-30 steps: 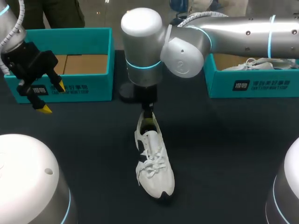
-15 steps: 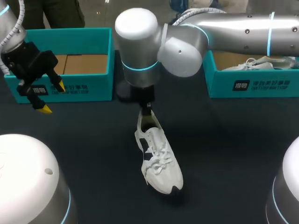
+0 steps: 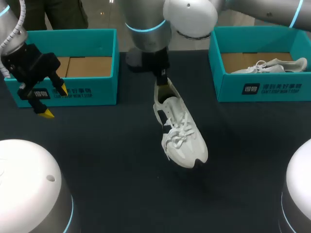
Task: Take the shoe out of the shoebox, open the shoe tongue, remove and reinsert the insole, then place the shoe into the shoebox
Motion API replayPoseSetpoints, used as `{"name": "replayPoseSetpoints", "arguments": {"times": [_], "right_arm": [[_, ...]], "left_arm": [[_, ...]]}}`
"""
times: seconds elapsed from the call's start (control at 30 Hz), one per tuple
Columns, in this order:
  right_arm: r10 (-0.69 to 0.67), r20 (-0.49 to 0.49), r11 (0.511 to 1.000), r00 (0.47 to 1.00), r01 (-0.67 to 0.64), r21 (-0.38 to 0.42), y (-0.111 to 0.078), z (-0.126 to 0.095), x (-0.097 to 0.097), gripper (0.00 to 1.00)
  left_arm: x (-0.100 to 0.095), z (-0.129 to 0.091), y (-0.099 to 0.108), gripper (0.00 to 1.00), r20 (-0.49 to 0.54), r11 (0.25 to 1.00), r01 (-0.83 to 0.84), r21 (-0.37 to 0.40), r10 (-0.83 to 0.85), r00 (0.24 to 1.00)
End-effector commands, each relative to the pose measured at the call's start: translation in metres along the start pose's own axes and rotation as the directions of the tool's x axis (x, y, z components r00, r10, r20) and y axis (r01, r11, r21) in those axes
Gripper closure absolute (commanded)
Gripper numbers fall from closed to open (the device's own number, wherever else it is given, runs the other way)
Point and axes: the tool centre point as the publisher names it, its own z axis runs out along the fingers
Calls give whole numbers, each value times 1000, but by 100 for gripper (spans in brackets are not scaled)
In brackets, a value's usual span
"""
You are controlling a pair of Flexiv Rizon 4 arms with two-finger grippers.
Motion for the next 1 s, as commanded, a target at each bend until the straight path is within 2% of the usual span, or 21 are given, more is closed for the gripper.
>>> {"name": "replayPoseSetpoints", "arguments": {"times": [0.03, 0.17, 0.4, 1.0], "right_arm": [[9, 4, 1000, 1000, -9, 5, -12, -51, -13, 100], [22, 21, 1000, 1000, -22, 11, -18, -64, -23, 100], [21, 3, 1000, 1000, -21, 16, -13, -65, -32, 100], [21, 3, 1000, 1000, -21, 16, -13, -65, -32, 100]], "left_arm": [[1, 0, 0, 0, 0, 1000, 0, -2, 0, 1000], [1, 0, 0, 0, 0, 1000, 0, -2, 0, 1000], [1, 0, 0, 0, 0, 1000, 0, -2, 0, 1000], [1, 0, 0, 0, 0, 1000, 0, -2, 0, 1000]]}}
